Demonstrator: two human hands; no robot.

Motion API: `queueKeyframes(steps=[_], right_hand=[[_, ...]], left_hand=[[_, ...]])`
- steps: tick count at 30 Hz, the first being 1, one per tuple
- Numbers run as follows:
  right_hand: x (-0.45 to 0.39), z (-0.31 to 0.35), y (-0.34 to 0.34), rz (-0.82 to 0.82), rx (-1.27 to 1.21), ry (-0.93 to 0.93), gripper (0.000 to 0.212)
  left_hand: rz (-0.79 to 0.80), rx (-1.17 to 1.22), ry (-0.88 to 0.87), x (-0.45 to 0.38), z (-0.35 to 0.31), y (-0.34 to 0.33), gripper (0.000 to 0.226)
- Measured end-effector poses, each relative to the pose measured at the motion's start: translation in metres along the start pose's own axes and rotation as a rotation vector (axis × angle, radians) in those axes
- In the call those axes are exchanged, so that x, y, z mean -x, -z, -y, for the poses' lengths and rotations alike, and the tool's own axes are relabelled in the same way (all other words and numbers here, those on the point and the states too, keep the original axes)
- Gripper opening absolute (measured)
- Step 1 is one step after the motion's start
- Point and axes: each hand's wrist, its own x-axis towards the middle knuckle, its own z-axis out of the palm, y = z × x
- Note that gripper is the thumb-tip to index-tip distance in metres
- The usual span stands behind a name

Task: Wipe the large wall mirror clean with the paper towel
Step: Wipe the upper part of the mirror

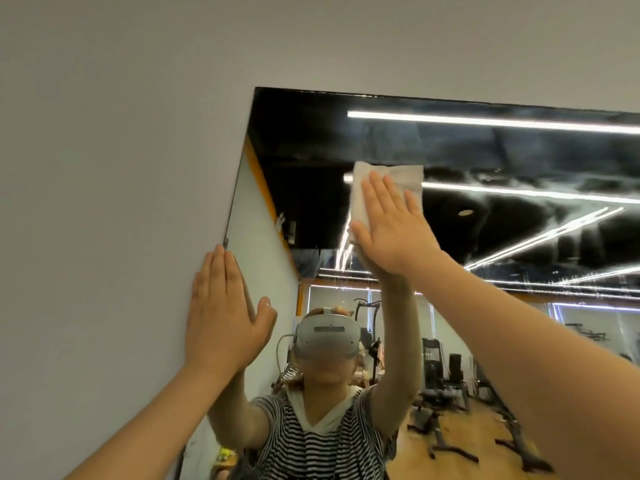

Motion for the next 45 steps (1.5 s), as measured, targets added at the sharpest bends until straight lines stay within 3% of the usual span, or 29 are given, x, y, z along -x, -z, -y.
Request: queueKeyframes(steps=[14, 19, 27, 39, 45], right_hand=[[0.028, -0.103, 0.015, -0.01, -0.028, -0.288, 0.069], [0.038, -0.108, 0.009, -0.079, -0.048, -0.379, 0.065], [0.031, -0.06, -0.002, -0.158, -0.1, -0.544, 0.065], [0.006, 0.098, -0.021, -0.139, -0.047, -0.222, 0.066], [0.002, 0.145, -0.03, -0.154, -0.049, -0.141, 0.067]], left_hand=[[-0.002, -0.027, 0.001, -0.001, 0.002, -0.004, 0.091], [-0.003, -0.029, 0.011, 0.0, 0.0, -0.003, 0.089], [0.001, -0.013, 0.006, 0.0, -0.003, 0.0, 0.088], [-0.002, 0.084, -0.019, 0.0, -0.002, 0.008, 0.091], [0.059, 0.066, -0.134, 0.029, 0.056, 0.009, 0.078]])
